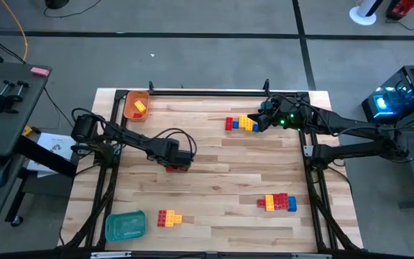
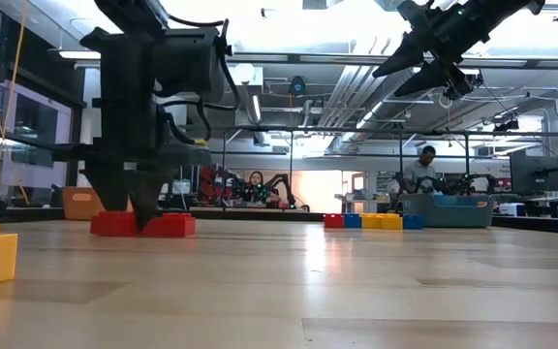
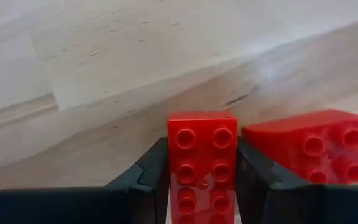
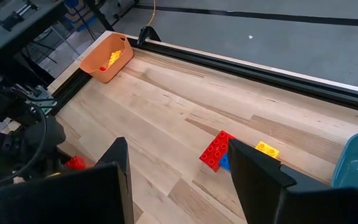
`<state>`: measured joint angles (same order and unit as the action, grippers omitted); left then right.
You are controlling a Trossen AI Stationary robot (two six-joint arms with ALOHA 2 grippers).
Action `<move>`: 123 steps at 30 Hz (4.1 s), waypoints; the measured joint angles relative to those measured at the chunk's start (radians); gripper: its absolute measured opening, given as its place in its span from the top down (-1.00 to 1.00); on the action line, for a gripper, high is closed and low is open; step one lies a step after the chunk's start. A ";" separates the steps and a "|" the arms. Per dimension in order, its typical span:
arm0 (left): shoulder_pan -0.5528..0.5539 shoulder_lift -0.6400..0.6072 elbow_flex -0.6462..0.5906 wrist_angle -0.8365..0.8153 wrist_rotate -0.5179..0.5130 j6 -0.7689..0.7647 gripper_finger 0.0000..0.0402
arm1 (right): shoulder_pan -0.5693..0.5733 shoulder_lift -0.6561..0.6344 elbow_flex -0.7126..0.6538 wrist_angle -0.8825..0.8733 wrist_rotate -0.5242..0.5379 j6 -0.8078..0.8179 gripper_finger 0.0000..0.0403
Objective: Sort blocks
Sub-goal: Put the red game piece into the orange bin
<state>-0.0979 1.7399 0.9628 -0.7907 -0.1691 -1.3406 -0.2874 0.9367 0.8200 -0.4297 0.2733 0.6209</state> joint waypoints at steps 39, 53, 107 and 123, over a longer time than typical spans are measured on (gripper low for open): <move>0.909 -0.518 0.008 -0.214 -0.487 0.725 -0.44 | 0.000 0.000 0.000 0.023 -0.006 0.036 0.22; 0.382 -0.459 0.008 -0.039 -0.156 0.612 -0.42 | 0.000 0.000 0.000 0.023 -0.021 0.028 0.22; 0.354 -0.195 0.008 0.029 -0.166 1.228 0.53 | 0.000 0.000 0.000 -0.010 -0.011 0.026 0.22; 0.851 -0.447 -0.118 -0.029 -0.500 0.594 0.53 | 0.000 0.000 0.000 -0.007 -0.011 0.034 0.22</move>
<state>0.7535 1.2930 0.8450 -0.8198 -0.6690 -0.7466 -0.2874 0.9367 0.8200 -0.4370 0.2626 0.6544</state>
